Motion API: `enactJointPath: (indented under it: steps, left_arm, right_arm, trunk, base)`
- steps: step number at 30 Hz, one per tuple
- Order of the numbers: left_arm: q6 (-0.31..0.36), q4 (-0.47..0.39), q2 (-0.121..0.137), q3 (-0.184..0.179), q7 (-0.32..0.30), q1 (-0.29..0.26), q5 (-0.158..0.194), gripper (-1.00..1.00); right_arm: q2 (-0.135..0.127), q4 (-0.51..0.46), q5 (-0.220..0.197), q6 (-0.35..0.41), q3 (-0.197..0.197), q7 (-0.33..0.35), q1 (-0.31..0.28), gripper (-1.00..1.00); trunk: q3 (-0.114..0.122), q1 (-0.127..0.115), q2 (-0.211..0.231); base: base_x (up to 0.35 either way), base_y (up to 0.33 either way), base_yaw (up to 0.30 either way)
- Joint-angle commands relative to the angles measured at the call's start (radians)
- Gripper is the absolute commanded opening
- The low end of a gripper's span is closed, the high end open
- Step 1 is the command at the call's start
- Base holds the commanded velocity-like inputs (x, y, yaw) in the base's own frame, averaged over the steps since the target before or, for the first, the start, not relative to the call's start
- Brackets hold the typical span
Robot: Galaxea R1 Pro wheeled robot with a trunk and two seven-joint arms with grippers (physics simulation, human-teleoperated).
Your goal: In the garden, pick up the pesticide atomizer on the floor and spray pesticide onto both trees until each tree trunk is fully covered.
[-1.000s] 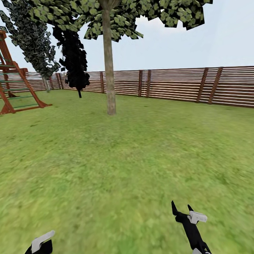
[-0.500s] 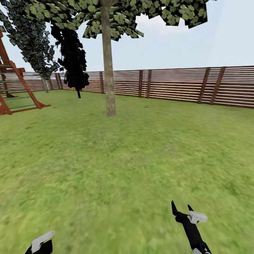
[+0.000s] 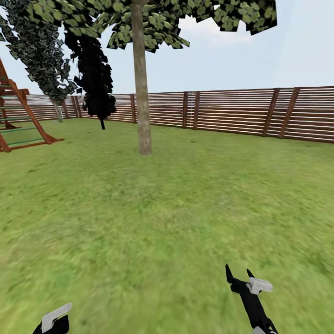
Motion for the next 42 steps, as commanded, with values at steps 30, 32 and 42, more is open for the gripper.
enactJointPath:
  steps: [30, 32, 42]
  left_arm:
    - [0.000, 0.000, 0.001, 0.000, 0.000, 0.000, 0.000, -1.00]
    - [0.000, 0.000, 0.001, 0.000, 0.000, 0.000, 0.000, -1.00]
    - [0.000, 0.000, 0.001, 0.000, 0.000, 0.000, 0.000, -1.00]
  right_arm:
    - [0.000, 0.000, 0.000, 0.000, 0.000, 0.000, 0.000, 1.00]
    - [0.000, 0.000, 0.000, 0.000, 0.000, 0.000, 0.000, 1.00]
    - [0.000, 0.000, 0.000, 0.000, 0.000, 0.000, 0.000, 1.00]
  trunk:
    - [0.000, 0.000, 0.000]
    - [0.000, 0.000, 0.000]
    - [0.000, 0.000, 0.000]
  base:
    - [0.331, 0.000, 0.000]
    - [0.331, 0.025, 0.000]
    - [0.323, 0.120, 0.000]
